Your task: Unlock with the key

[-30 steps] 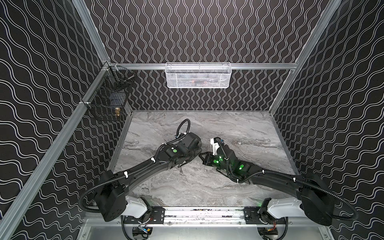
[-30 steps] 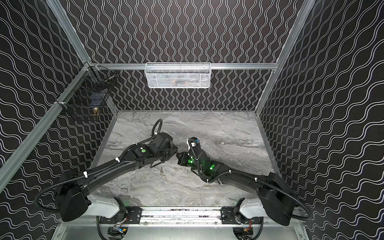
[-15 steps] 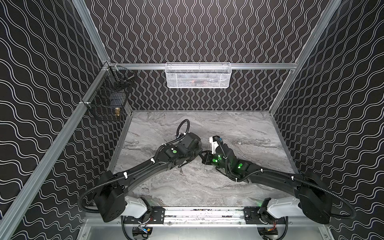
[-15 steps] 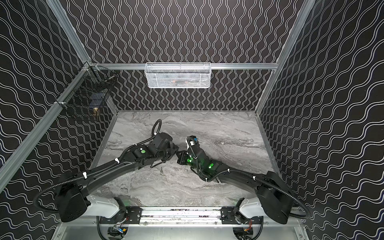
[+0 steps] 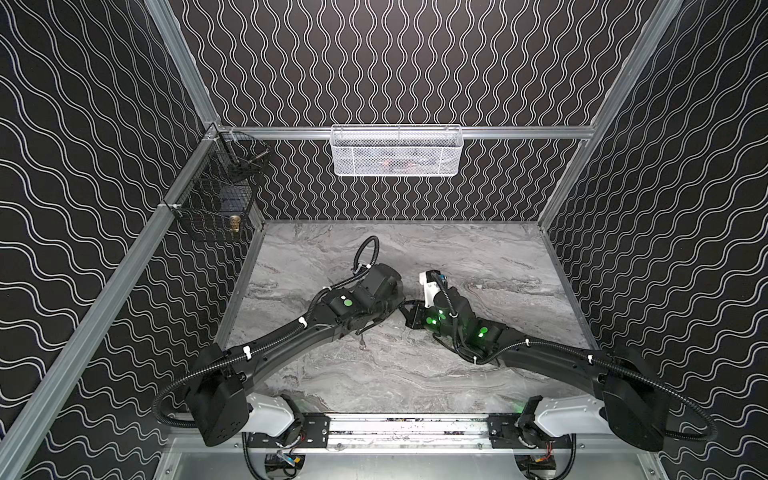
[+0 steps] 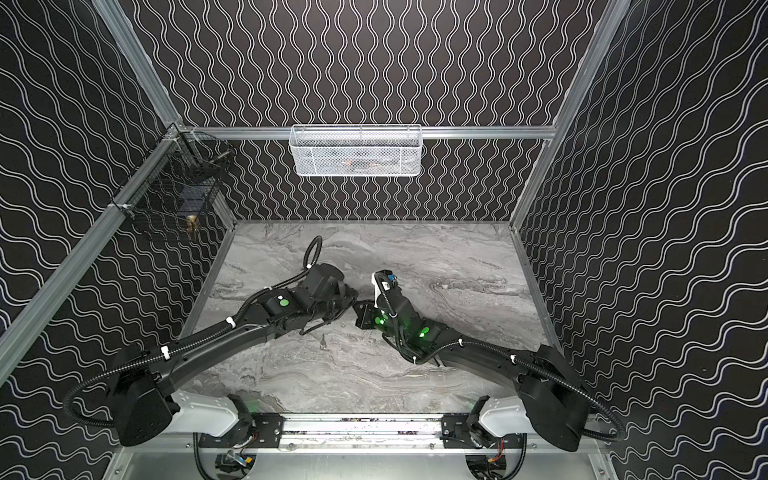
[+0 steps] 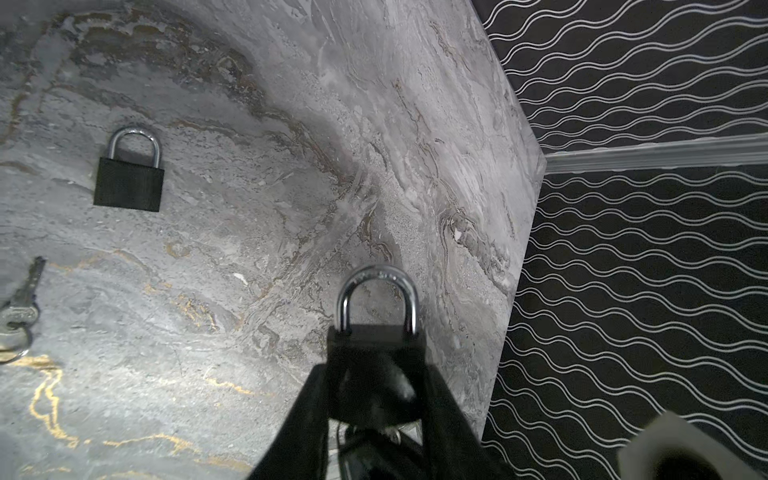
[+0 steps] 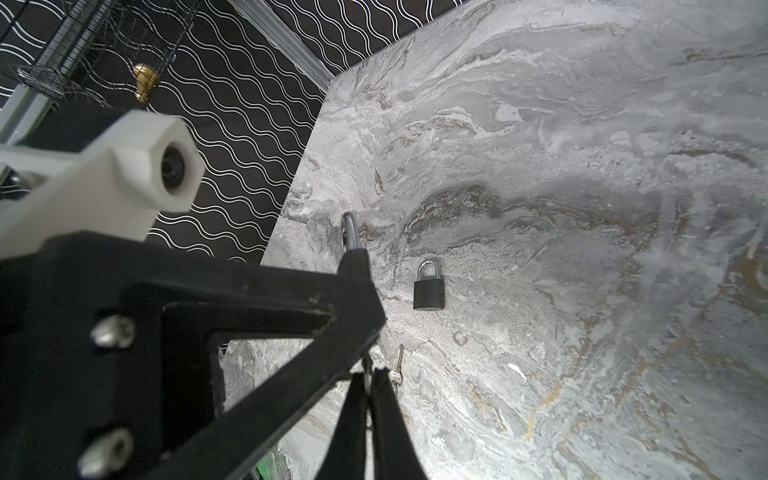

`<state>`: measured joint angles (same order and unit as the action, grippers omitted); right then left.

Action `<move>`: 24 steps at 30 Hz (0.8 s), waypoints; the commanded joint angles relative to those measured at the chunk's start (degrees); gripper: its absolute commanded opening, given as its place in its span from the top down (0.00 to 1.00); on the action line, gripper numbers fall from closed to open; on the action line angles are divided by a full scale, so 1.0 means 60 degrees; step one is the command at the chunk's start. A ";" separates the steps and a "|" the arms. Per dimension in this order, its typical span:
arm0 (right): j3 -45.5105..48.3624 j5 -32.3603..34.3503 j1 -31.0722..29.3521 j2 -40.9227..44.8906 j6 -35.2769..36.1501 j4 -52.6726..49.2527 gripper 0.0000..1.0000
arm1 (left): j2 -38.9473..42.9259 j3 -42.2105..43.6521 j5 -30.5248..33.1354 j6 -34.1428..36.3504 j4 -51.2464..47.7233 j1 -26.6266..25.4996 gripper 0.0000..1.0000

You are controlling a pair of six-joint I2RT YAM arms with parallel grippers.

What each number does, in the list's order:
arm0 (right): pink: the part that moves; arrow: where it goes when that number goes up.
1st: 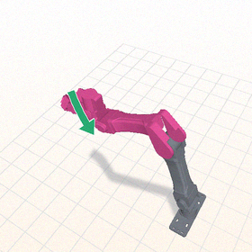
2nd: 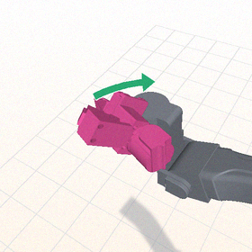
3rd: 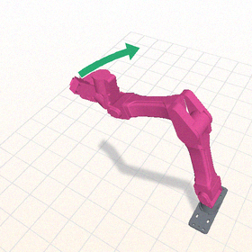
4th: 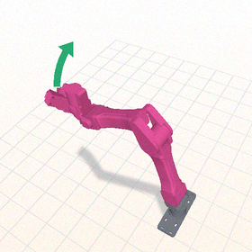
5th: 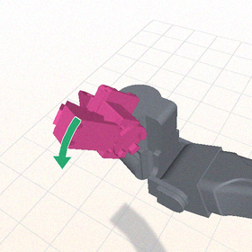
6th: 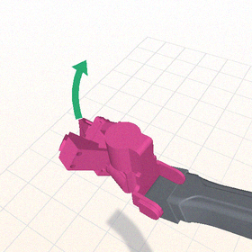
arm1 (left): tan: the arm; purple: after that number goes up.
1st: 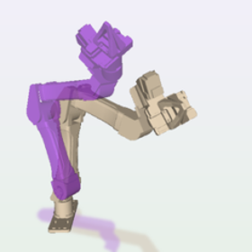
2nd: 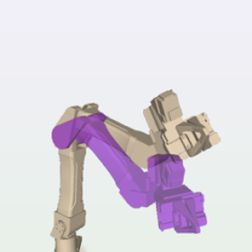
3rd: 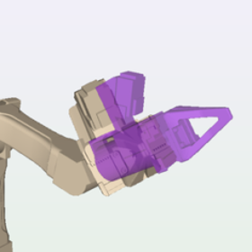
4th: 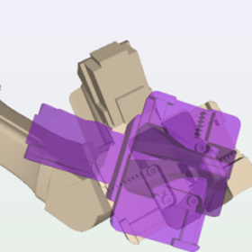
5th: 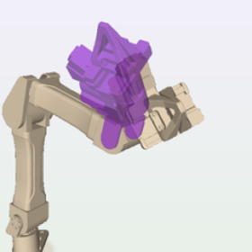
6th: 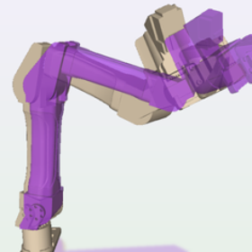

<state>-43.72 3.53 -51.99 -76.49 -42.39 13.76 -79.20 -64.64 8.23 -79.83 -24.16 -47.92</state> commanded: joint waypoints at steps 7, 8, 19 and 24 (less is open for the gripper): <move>0.0192 -0.0396 0.0007 0.0749 0.0495 0.0026 0.72 | 0.0302 -0.0204 0.0575 0.0959 -0.0091 0.0071 1.00; 0.0246 -0.0441 0.0007 0.0857 0.0510 0.0021 0.70 | 0.0299 -0.0233 0.0646 0.1016 -0.0134 0.0089 1.00; 0.1123 -0.1955 0.0798 0.1934 -0.1472 0.0713 0.67 | 0.0317 -0.0200 0.0929 0.1187 -0.0068 0.0120 1.00; 0.0776 -0.1972 0.0840 0.1528 -0.1630 0.0781 0.72 | 0.0207 -0.0322 0.0986 0.1155 -0.0107 0.0118 1.00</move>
<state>-37.98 -7.27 -47.24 -66.24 -49.41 15.62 -77.71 -65.78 12.71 -73.32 -25.50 -47.31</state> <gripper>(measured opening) 0.281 0.337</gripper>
